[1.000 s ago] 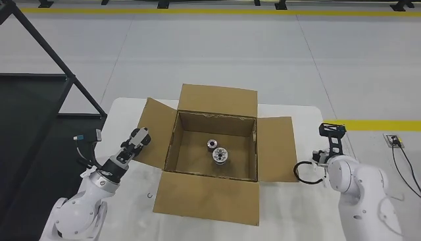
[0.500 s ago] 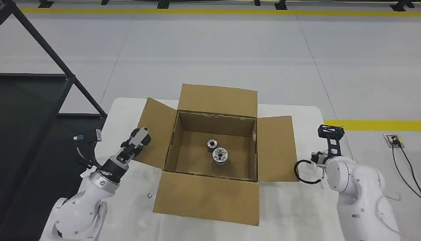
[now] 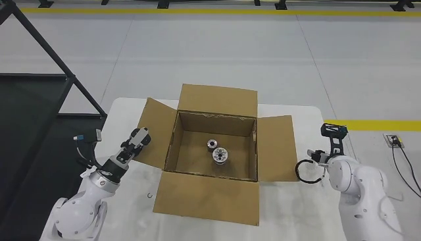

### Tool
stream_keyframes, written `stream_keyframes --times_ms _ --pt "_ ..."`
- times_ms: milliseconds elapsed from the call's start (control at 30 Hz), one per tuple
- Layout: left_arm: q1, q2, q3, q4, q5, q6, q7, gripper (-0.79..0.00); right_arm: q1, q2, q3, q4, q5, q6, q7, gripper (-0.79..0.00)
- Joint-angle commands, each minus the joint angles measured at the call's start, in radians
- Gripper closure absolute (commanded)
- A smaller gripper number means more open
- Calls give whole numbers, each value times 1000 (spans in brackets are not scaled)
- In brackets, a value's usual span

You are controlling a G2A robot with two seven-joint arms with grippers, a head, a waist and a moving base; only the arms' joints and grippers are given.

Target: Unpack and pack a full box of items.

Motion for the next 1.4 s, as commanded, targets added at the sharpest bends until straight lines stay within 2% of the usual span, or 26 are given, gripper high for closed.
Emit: stream_keyframes --times_ms 0,133,233,400,567,700,833,967,1200,1367 --pt "0 0 0 0 0 0 0 -785 -8 2 15 -36 -4 16 -4 -727" --pt "0 0 0 0 0 0 0 -785 -30 6 43 -131 -19 38 -4 -730" --pt "0 0 0 0 0 0 0 -785 -45 7 60 -216 -17 55 -15 -785" --pt "0 0 0 0 0 0 0 -785 -96 2 57 -409 38 82 -79 -785" --pt "0 0 0 0 0 0 0 -785 -174 -2 -1 -601 134 -1 -149 -785" --pt "0 0 0 0 0 0 0 -785 -175 -1 -75 -647 139 -74 -135 -785" --pt "0 0 0 0 0 0 0 -785 -118 0 -177 -632 122 -154 -74 -785" --pt "0 0 0 0 0 0 0 -785 -29 -7 -302 -563 98 -184 -14 -785" --pt "0 0 0 0 0 0 0 -785 154 -36 -500 -337 117 -183 54 -785" --pt "0 0 0 0 0 0 0 -785 242 -61 -613 -192 147 -176 72 -785"
